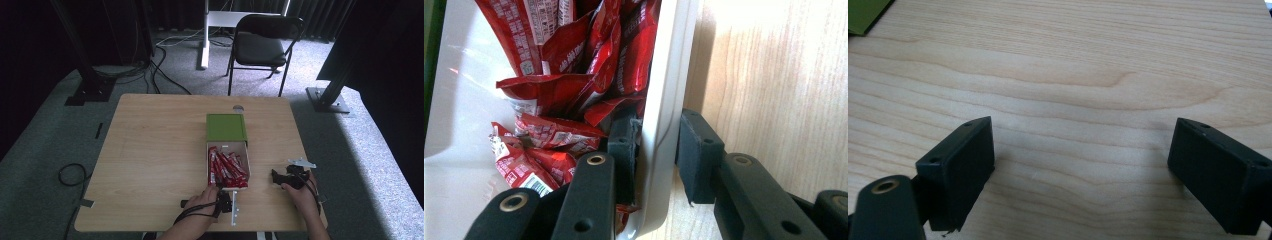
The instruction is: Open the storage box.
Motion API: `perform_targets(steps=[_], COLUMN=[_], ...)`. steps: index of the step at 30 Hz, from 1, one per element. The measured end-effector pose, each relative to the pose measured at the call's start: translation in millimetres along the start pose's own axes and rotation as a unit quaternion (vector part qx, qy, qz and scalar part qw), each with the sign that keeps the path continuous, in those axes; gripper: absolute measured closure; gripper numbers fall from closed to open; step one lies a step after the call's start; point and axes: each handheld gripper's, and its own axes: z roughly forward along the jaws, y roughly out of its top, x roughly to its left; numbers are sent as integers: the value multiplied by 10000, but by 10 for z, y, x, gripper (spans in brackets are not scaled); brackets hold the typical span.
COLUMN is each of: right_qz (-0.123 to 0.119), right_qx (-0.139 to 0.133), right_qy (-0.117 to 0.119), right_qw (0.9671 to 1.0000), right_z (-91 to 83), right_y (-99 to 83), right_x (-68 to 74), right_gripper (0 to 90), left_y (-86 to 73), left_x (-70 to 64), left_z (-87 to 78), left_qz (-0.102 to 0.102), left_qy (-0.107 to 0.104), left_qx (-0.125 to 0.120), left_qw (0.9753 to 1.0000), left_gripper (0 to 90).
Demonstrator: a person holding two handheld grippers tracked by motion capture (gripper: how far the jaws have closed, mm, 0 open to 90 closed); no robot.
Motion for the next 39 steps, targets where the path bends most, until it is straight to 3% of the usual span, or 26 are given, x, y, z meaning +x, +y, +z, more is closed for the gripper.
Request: perform_targets(steps=[10,13,19,21,23,26,32,39], right_qz=[-3,-1,-2,-2,-2,3,3,-1], right_qx=[0,0,0,0,1,-1,0,0], right_qy=[1,0,-1,-1,0,-1,0,0], right_qw=[10000,10000,10000,10000,10000,10000,10000,10000], right_z=[0,0,0,0,0,0,0,0], right_y=[0,0,0,0,0,0,0,0], right_x=[0,0,0,0,0,0,0,0], right_gripper=[108,108,108,108,108,108,108,108], left_y=[-3,-11,-9,-2,0,3,-5,-103], left_x=[2,11,56,68,91,130,366,618], left_z=[-31,-51,-140,-186,-245,-341,-561,-633], left_qz=[-20,-183,-317,-489,-513,-695,-1323,-1791], left_qy=[-67,-137,-330,-432,-505,-592,-571,-529], left_qx=[-9,-83,-181,-280,-360,-596,-1164,-1438], left_qw=[10000,9997,9988,9975,9968,9940,9827,9718], left_gripper=[712,689,686,686,660,660,663,669])
